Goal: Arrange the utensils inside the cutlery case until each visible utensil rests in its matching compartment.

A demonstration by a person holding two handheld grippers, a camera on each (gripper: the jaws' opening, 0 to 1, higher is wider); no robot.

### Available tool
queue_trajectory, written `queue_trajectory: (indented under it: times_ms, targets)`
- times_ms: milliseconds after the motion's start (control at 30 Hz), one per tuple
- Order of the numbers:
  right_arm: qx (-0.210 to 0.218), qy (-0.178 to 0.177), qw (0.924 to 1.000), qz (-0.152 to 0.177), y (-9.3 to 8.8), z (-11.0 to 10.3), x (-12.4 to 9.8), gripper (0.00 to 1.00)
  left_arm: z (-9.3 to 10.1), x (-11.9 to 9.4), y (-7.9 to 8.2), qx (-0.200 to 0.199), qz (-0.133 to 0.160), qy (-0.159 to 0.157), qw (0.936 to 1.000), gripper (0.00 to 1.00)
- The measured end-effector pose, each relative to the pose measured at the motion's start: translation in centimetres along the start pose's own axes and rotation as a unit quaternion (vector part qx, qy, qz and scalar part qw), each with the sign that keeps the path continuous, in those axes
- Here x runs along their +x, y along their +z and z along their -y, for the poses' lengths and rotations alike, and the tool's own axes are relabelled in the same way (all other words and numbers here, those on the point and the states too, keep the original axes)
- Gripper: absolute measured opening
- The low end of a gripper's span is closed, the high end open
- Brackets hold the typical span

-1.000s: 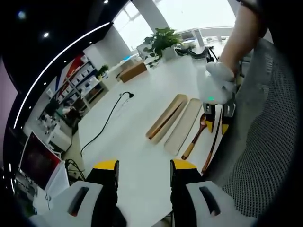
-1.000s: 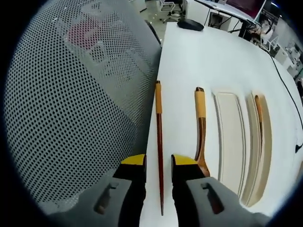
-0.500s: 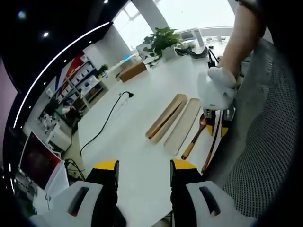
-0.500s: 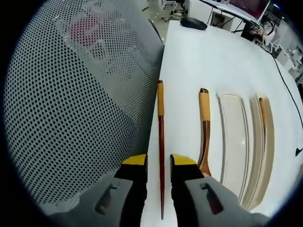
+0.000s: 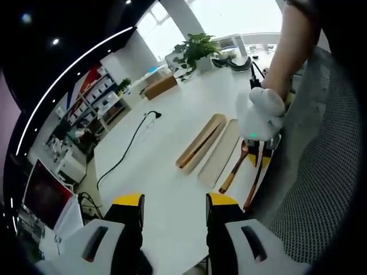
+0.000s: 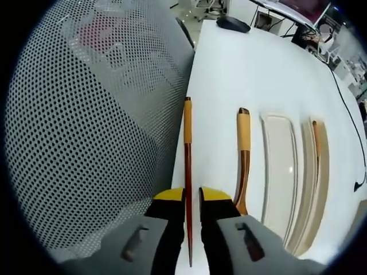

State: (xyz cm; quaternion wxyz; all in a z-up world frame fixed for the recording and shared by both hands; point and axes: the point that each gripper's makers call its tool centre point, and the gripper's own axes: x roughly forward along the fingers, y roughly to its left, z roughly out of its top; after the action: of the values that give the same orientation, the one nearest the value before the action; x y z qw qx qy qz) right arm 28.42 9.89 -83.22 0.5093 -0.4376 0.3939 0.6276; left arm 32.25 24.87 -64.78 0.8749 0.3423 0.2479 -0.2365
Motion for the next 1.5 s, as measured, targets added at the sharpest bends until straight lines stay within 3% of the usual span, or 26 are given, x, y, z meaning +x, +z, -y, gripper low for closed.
queue_trajectory:
  times_ms: [567,967,1200,1500]
  targets:
    - [-0.010,-0.011,0.9999,-0.008,0.62,-0.02,0.31,0.03,0.15,0.04,-0.07,0.005,-0.004,-0.002,1.0000,0.44]
    - [0.033,-0.011,0.9993,-0.010,0.57,0.31,0.29,0.01,-0.07,0.03,-0.13,0.000,-0.005,0.002,1.0000,0.44]
    - [0.015,-0.012,0.9998,-0.008,0.58,0.17,0.27,0.00,0.06,0.11,-0.23,0.004,-0.008,-0.001,1.0000,0.44]
    - [0.040,-0.012,0.9988,-0.026,0.25,0.48,0.18,0.00,0.16,0.15,-0.31,0.007,-0.010,-0.003,0.9999,0.44]
